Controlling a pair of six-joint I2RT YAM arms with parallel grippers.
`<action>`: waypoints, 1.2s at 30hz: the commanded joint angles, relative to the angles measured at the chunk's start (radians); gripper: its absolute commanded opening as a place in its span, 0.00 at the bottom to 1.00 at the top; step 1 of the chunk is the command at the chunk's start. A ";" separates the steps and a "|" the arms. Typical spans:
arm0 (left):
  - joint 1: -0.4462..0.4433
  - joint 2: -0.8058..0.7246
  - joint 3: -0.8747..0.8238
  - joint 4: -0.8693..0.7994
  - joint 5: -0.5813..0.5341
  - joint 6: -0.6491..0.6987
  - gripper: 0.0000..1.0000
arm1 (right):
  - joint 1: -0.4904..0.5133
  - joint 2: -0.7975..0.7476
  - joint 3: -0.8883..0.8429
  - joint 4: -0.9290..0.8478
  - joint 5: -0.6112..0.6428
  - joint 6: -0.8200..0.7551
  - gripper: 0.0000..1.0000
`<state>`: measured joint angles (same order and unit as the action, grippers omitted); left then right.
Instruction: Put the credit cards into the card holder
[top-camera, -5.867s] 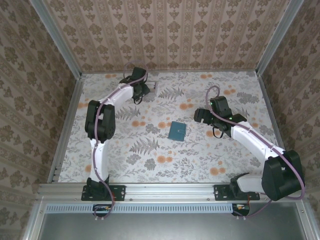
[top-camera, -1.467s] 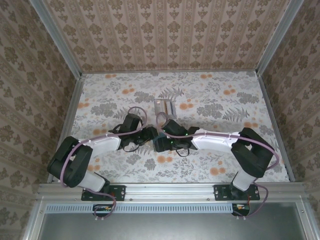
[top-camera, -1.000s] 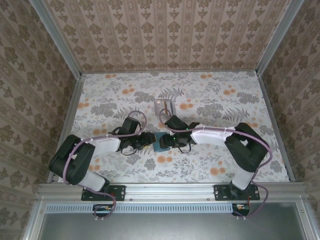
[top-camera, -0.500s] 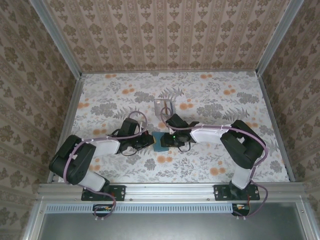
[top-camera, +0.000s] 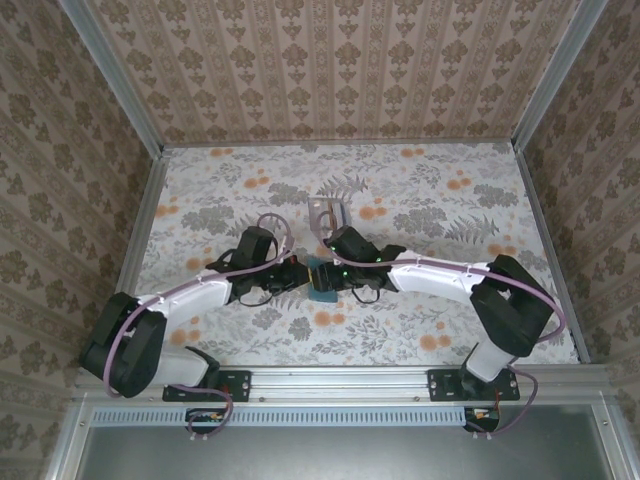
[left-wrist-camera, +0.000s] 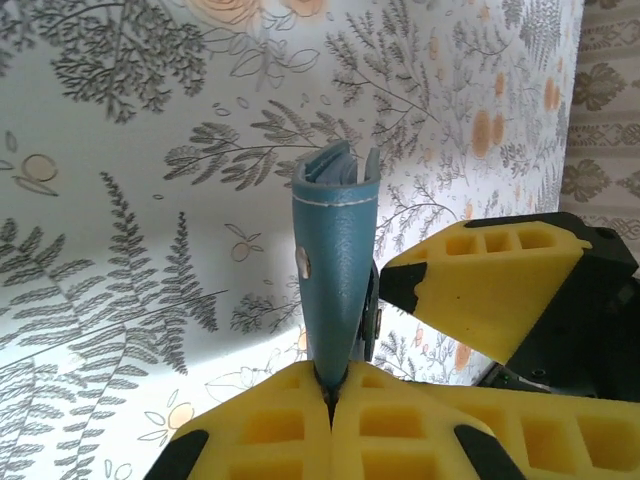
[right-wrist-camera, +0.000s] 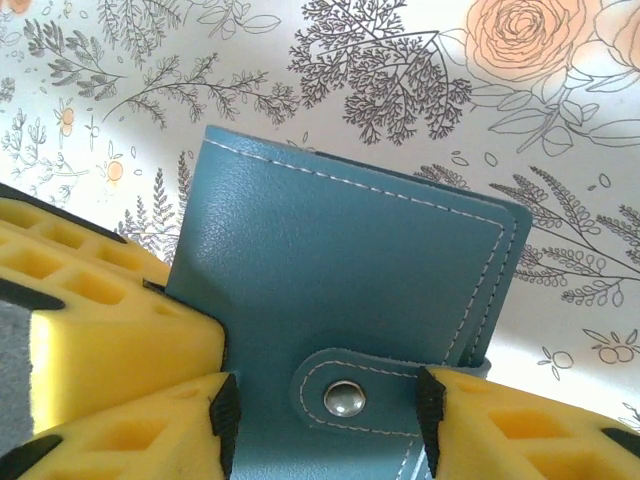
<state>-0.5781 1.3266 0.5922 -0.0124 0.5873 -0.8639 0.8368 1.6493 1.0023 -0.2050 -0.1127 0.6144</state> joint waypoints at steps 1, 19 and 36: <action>-0.011 -0.012 0.038 0.001 0.093 -0.006 0.00 | 0.016 0.045 0.018 -0.009 0.083 0.032 0.49; -0.012 0.092 0.000 0.006 0.012 0.029 0.08 | -0.010 -0.125 -0.134 -0.056 0.201 0.113 0.00; -0.023 0.168 0.047 0.002 0.083 0.105 0.71 | -0.016 -0.291 -0.176 0.077 -0.009 0.149 0.00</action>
<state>-0.5953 1.5280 0.6155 0.0135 0.6445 -0.7990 0.8223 1.3785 0.8116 -0.1696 -0.0700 0.7376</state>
